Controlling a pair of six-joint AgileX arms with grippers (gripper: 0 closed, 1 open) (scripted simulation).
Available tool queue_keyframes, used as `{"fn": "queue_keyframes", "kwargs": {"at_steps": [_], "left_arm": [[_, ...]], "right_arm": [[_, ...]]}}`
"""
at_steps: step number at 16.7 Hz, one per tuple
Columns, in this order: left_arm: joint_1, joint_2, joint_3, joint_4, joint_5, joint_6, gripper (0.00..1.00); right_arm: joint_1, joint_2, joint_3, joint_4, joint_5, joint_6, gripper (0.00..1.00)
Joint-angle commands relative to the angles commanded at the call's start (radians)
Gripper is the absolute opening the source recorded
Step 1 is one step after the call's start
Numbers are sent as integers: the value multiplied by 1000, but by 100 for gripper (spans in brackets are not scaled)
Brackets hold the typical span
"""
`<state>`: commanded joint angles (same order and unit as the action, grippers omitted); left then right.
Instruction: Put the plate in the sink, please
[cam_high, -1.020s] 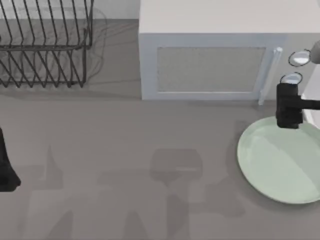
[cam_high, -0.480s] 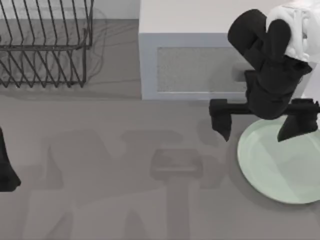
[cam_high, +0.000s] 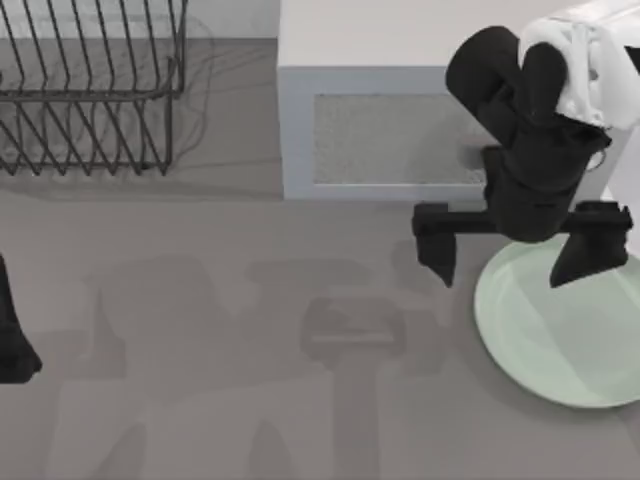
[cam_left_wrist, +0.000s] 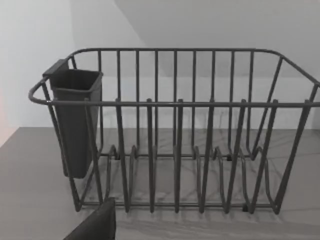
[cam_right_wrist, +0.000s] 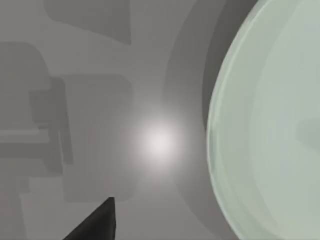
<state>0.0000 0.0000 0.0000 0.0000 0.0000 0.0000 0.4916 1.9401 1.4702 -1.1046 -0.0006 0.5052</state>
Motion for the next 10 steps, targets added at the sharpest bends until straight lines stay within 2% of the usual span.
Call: {"fn": "queue_keyframes", "kwargs": {"at_steps": [10], "left_arm": [[0, 0, 0, 0, 0, 0, 100]], "right_arm": [[8, 136, -193, 313, 1, 3, 100]]}}
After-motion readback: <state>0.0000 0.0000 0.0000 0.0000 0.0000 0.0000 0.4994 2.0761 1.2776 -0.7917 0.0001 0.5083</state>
